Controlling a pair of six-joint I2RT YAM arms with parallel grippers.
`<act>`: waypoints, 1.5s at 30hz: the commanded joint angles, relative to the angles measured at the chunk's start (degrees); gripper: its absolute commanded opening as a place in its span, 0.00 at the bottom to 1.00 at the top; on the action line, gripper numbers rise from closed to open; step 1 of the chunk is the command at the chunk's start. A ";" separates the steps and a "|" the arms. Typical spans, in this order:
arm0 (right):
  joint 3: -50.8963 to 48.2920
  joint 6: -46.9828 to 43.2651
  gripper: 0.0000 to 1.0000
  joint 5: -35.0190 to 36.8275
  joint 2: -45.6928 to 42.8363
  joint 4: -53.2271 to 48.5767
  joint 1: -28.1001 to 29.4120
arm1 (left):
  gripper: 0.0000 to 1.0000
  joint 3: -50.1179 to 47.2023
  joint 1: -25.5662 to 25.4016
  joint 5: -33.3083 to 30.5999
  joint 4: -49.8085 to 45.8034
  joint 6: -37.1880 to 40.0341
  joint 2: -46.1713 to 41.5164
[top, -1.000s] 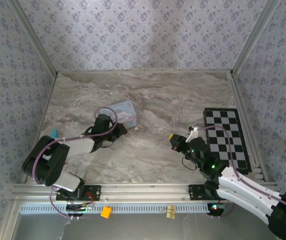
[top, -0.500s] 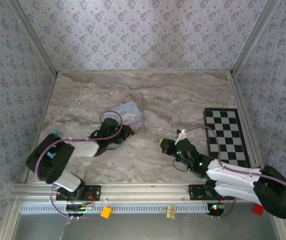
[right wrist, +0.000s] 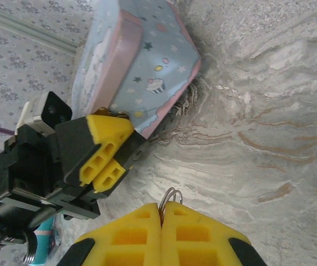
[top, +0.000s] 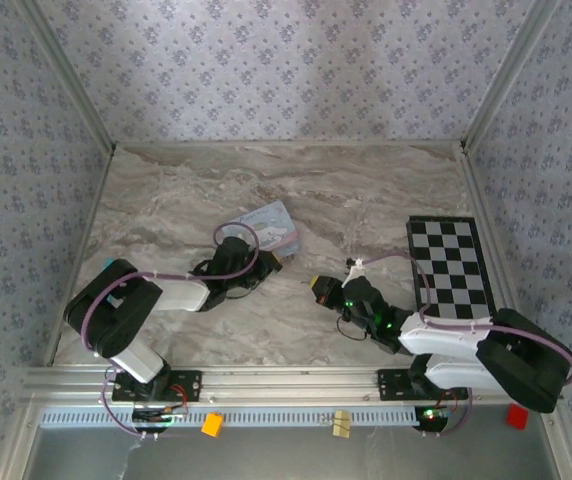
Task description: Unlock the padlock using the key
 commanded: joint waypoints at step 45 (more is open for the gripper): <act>3.42 14.33 0.00 0.50 6.56 11.36 0.96 | 0.06 -1.86 -1.17 2.93 10.41 -16.20 -2.02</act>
